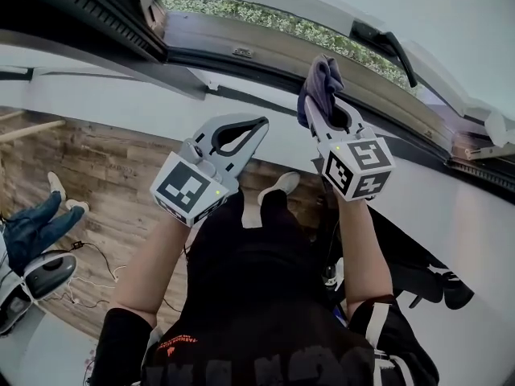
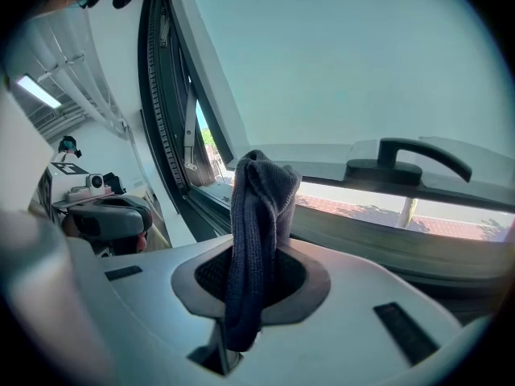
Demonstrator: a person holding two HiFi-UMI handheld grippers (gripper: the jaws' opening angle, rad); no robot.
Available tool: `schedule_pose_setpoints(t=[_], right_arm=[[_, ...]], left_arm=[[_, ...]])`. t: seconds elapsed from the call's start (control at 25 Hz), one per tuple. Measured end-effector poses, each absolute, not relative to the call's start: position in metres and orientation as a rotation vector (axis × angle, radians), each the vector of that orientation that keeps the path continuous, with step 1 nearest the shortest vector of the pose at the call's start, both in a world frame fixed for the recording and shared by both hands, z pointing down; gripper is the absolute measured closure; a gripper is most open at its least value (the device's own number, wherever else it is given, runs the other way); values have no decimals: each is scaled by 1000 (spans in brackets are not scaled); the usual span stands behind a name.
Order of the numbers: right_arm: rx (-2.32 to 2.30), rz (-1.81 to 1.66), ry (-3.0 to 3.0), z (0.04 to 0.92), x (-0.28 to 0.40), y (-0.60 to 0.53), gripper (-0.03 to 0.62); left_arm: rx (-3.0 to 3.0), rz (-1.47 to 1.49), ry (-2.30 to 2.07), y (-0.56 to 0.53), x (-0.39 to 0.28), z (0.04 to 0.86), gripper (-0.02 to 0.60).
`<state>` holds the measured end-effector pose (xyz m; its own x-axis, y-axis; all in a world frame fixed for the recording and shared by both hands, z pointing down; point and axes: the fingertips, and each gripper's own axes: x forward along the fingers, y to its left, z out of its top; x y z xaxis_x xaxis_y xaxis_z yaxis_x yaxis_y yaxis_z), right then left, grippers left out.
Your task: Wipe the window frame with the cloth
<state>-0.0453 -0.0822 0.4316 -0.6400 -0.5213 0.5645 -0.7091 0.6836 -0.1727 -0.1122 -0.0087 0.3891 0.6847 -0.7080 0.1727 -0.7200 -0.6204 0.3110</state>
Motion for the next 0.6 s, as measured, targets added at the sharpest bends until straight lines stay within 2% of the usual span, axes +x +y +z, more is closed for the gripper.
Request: schedule_pose_setpoints(t=[0.6], right_arm=[[826, 503, -2438, 435, -123, -79, 545]], left_arm=[[2504, 29, -1202, -3, -171, 391, 563]])
